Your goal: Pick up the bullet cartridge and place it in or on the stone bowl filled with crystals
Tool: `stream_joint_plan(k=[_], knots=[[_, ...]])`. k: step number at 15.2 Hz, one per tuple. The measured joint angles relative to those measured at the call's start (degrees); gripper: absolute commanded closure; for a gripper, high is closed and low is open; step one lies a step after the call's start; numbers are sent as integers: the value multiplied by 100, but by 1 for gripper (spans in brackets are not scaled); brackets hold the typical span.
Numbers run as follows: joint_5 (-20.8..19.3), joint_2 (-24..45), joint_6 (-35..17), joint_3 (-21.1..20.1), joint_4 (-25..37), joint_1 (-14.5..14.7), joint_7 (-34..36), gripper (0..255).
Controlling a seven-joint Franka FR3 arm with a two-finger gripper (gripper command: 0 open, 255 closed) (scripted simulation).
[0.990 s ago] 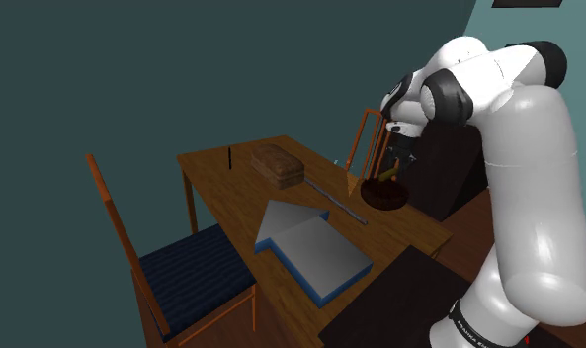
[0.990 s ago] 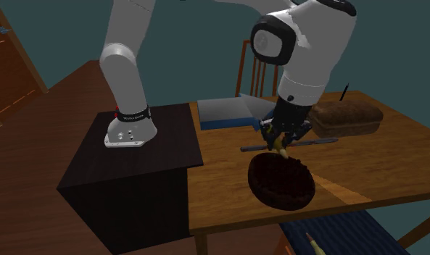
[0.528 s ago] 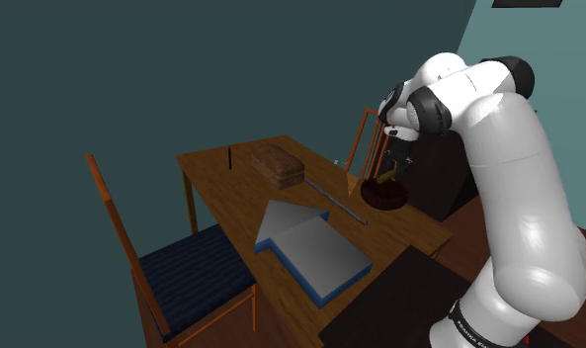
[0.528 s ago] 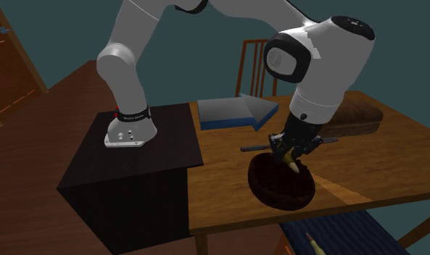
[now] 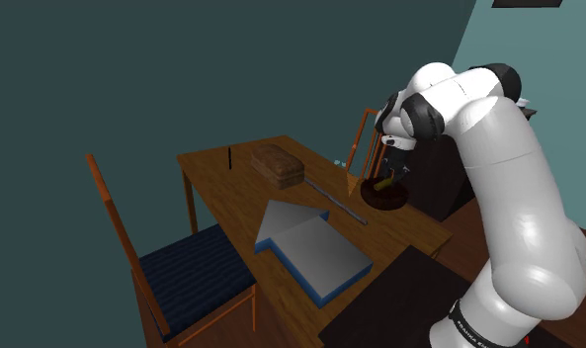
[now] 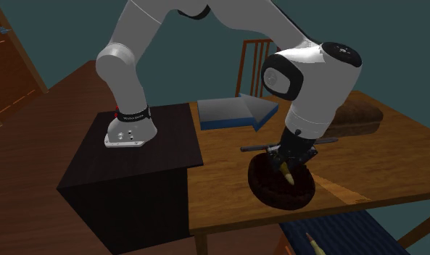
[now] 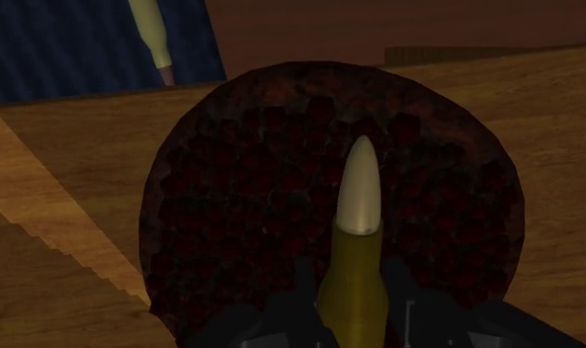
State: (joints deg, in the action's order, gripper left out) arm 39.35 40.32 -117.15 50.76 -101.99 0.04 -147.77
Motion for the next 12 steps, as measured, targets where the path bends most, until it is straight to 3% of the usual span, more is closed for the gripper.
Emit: stream_joint_plan(k=[6,7,12], knots=[[26,32,-26,-25,2,-19,-16,255],[26,33,-26,-25,2,-19,-16,0],[26,32,-26,-25,2,-19,-16,0]])
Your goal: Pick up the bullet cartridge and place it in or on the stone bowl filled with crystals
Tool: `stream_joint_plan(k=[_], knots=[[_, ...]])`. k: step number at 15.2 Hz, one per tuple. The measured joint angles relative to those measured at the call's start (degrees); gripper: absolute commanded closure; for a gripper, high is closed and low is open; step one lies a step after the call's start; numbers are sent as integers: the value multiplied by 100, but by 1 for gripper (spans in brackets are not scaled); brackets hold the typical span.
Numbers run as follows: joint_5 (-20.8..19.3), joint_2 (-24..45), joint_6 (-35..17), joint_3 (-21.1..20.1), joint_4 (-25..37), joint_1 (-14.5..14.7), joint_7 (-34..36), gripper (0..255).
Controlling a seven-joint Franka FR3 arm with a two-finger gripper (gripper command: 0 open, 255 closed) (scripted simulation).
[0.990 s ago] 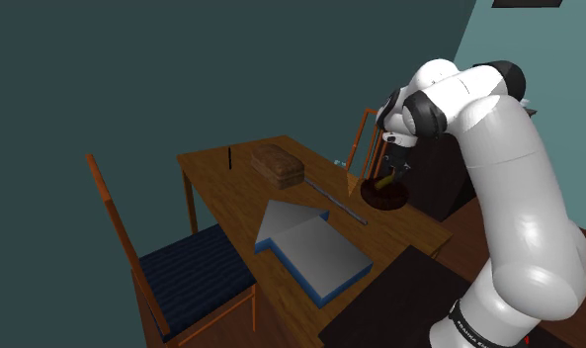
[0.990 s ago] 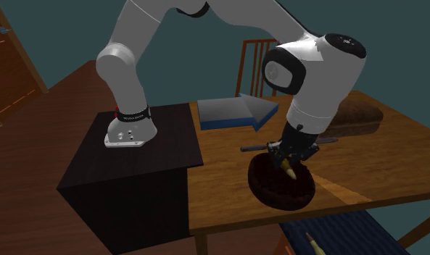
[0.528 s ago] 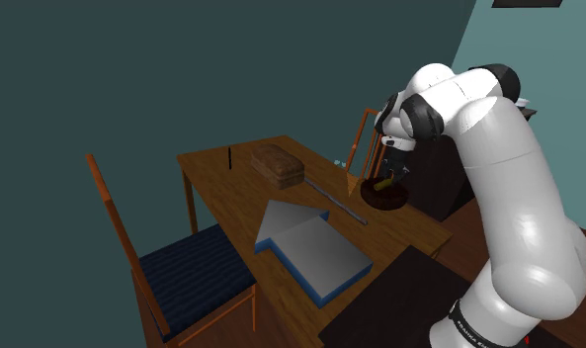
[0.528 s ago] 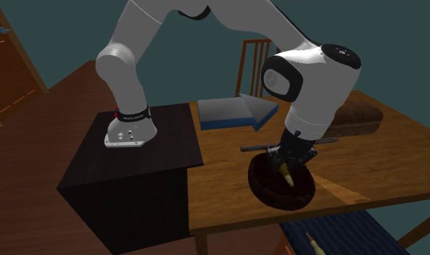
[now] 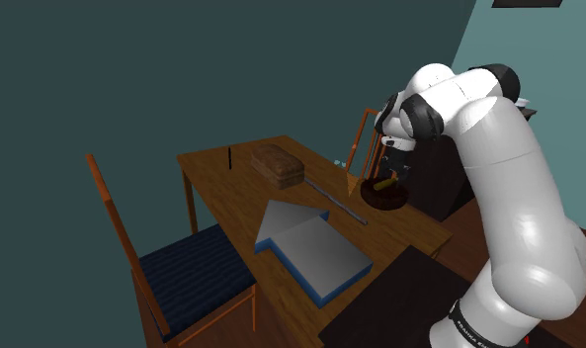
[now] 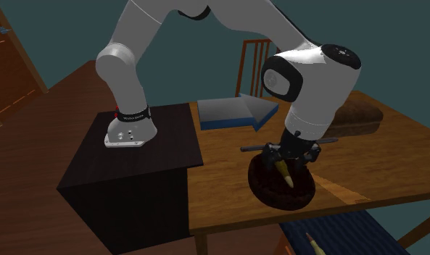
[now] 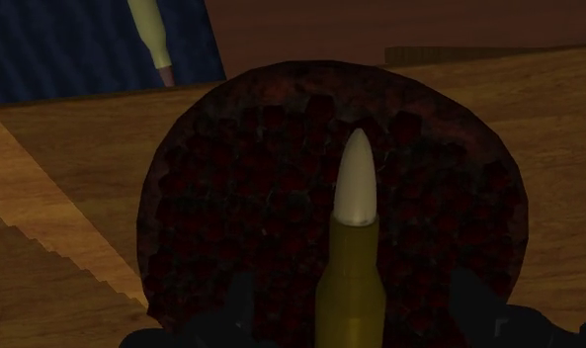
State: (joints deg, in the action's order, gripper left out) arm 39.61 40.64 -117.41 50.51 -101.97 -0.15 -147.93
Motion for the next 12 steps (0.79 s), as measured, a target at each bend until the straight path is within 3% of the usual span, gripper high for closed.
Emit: stream_joint_plan(k=[6,12], knots=[[-305,-303,435,260,210,92,171,0],[-335,-324,490,282,247,90,188,0]])
